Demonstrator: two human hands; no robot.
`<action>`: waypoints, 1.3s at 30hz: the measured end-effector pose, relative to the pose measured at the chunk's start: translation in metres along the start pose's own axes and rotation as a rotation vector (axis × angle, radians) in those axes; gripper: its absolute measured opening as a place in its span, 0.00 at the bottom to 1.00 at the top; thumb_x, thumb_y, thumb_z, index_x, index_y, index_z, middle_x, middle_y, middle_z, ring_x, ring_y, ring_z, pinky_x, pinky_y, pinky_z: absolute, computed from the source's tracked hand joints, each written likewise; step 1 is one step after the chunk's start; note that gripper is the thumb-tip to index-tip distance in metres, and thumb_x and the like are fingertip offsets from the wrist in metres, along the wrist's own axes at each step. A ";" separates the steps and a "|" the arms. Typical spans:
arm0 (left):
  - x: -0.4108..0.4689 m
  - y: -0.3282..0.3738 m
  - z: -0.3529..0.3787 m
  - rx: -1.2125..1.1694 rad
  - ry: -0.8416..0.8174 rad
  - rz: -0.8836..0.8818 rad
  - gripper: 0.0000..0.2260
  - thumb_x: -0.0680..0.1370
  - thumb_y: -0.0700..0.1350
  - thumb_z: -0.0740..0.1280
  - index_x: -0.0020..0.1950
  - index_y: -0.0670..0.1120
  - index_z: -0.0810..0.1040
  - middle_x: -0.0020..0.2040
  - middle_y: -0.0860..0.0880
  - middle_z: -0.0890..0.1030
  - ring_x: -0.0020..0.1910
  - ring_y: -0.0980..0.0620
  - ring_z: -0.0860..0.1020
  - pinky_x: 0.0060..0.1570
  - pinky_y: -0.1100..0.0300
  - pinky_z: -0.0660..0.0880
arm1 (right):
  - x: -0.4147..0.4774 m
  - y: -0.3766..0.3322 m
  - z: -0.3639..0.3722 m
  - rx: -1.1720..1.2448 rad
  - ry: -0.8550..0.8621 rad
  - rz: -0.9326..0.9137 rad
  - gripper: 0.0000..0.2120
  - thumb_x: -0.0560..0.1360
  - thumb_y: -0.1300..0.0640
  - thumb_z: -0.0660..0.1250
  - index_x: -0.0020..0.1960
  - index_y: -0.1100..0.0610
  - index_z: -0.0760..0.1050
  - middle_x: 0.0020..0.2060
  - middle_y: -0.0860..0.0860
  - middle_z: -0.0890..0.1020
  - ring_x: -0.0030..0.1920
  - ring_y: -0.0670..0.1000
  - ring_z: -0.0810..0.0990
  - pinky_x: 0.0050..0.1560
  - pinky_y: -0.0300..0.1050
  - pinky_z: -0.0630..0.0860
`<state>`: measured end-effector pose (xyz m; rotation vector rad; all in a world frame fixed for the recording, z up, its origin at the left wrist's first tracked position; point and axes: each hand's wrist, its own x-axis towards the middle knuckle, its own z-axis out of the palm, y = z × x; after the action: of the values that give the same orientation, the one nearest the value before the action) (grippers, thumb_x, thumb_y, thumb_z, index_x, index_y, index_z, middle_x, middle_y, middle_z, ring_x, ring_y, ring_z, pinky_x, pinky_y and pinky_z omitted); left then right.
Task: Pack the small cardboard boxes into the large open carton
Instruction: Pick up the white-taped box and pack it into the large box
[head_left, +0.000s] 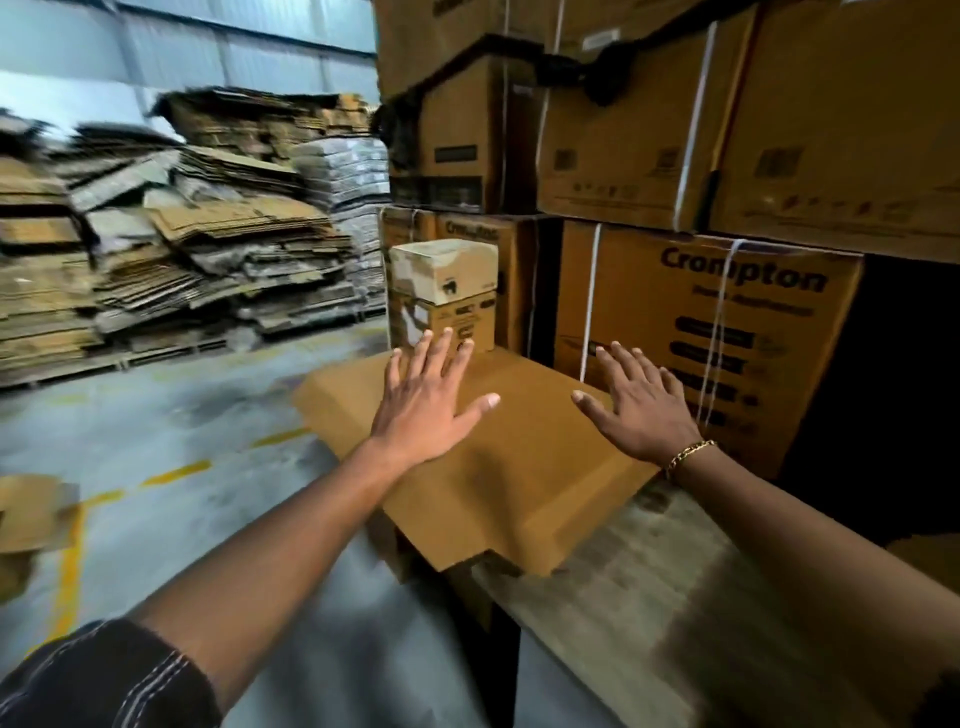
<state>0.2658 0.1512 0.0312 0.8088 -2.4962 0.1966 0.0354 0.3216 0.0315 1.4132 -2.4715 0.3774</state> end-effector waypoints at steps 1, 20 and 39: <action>0.002 -0.018 0.003 0.007 0.006 -0.022 0.38 0.77 0.74 0.44 0.82 0.53 0.50 0.83 0.47 0.49 0.81 0.45 0.46 0.76 0.38 0.45 | 0.013 -0.015 0.008 0.002 -0.009 -0.018 0.39 0.78 0.28 0.43 0.82 0.47 0.48 0.82 0.49 0.49 0.81 0.54 0.47 0.78 0.61 0.48; 0.198 -0.277 0.137 0.071 -0.032 -0.162 0.40 0.76 0.75 0.42 0.82 0.54 0.50 0.83 0.47 0.49 0.81 0.45 0.47 0.76 0.37 0.45 | 0.343 -0.128 0.155 0.103 -0.094 -0.045 0.38 0.78 0.29 0.46 0.82 0.48 0.47 0.82 0.51 0.51 0.80 0.59 0.53 0.74 0.63 0.54; 0.545 -0.487 0.346 -0.273 -0.151 -0.037 0.39 0.75 0.75 0.46 0.81 0.56 0.50 0.83 0.48 0.50 0.80 0.43 0.50 0.73 0.34 0.51 | 0.644 -0.212 0.303 0.647 -0.047 0.466 0.47 0.72 0.23 0.53 0.82 0.49 0.49 0.82 0.51 0.51 0.80 0.57 0.54 0.75 0.60 0.56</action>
<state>0.0250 -0.6195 0.0002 0.7787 -2.5687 -0.2224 -0.1268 -0.4023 -0.0020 0.9963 -2.8404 1.3501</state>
